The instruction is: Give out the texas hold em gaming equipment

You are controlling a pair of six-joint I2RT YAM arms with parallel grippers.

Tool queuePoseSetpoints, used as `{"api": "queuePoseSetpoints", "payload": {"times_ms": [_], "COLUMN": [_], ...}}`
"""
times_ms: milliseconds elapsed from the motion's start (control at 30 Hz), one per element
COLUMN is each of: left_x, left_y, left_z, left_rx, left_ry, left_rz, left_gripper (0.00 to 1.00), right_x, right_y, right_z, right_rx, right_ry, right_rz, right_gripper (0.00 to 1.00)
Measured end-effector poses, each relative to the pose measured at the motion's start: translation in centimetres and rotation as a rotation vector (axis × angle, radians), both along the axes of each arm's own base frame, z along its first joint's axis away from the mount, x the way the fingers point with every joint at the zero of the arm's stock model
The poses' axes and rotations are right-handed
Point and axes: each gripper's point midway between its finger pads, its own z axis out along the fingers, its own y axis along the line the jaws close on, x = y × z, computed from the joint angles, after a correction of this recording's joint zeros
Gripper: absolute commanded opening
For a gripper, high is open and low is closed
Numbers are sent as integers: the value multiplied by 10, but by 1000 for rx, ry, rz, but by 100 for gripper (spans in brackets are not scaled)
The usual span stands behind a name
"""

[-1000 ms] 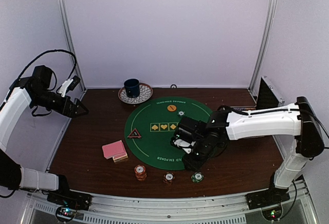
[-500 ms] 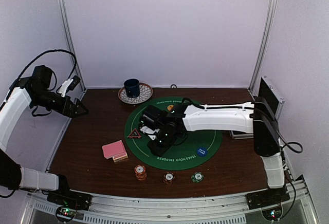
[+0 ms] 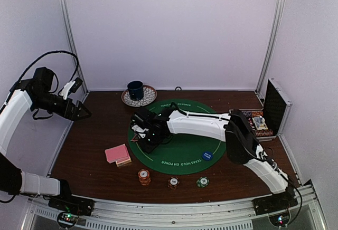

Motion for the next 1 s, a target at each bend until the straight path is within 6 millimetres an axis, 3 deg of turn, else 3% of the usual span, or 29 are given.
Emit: {"api": "queuePoseSetpoints", "payload": {"times_ms": [100, 300, 367, 533, 667, 833, 1000], "left_x": [0, 2, 2, 2, 2, 2, 1], "left_y": [0, -1, -1, -1, -1, 0, 0], "left_z": [-1, -3, -3, -3, -3, -3, -2], "left_rx": [-2, -4, -4, -4, -4, -3, -3], "left_ry": [3, 12, 13, 12, 12, 11, 9], "left_rz": [-2, -4, -4, -4, -4, -3, -3], "left_gripper": [98, 97, 98, 98, 98, 98, 98], "right_x": [5, 9, 8, 9, 9, -1, -28], "right_y": [4, 1, 0, 0, -2, -20, -66], "right_z": [0, -2, -2, -1, 12, 63, 124], "right_rx": [11, 2, -5, -8, 1, 43, 95], "right_ry": [-7, -7, -10, -14, -26, -52, -74], "right_rz": [-4, -3, 4, 4, 5, 2, -9], "right_gripper": [17, 61, 70, 74, 74, 74, 74]}}
